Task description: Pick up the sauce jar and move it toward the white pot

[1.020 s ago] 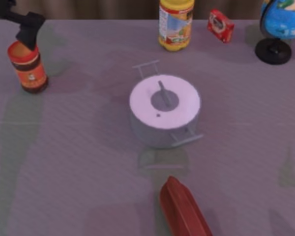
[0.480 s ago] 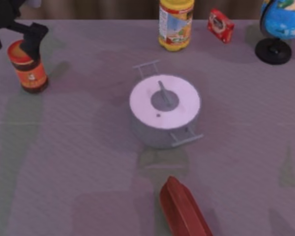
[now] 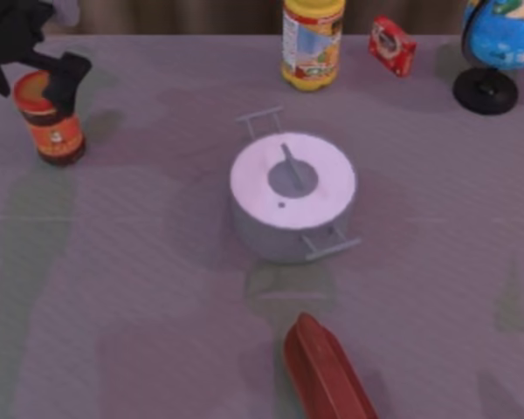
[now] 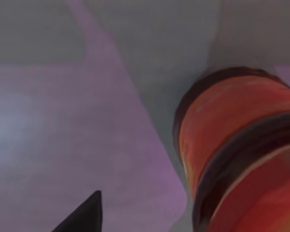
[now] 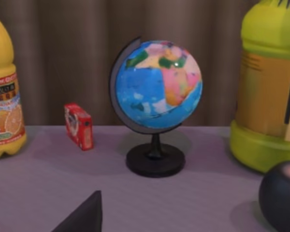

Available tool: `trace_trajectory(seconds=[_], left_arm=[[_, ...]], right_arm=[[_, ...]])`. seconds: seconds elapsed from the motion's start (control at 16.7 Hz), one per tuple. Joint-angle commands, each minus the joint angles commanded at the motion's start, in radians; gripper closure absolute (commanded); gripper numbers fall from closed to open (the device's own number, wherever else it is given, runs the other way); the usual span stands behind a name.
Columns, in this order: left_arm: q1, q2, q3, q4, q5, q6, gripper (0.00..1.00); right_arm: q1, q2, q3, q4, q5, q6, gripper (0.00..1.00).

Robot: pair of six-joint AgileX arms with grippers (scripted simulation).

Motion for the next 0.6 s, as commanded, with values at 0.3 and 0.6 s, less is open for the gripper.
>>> trace_trajectory(seconds=[0.3,0.6], left_arm=[[-0.002,0.142,0.205,-0.062,0.002,-0.002,0.0],[-0.002,0.152,0.217,-0.066,0.002,-0.002,0.0]], right_arm=[[0.0,0.0,0.0,0.0,0.0,0.0,0.0],[0.0,0.0,0.0,0.0,0.0,0.0,0.0]])
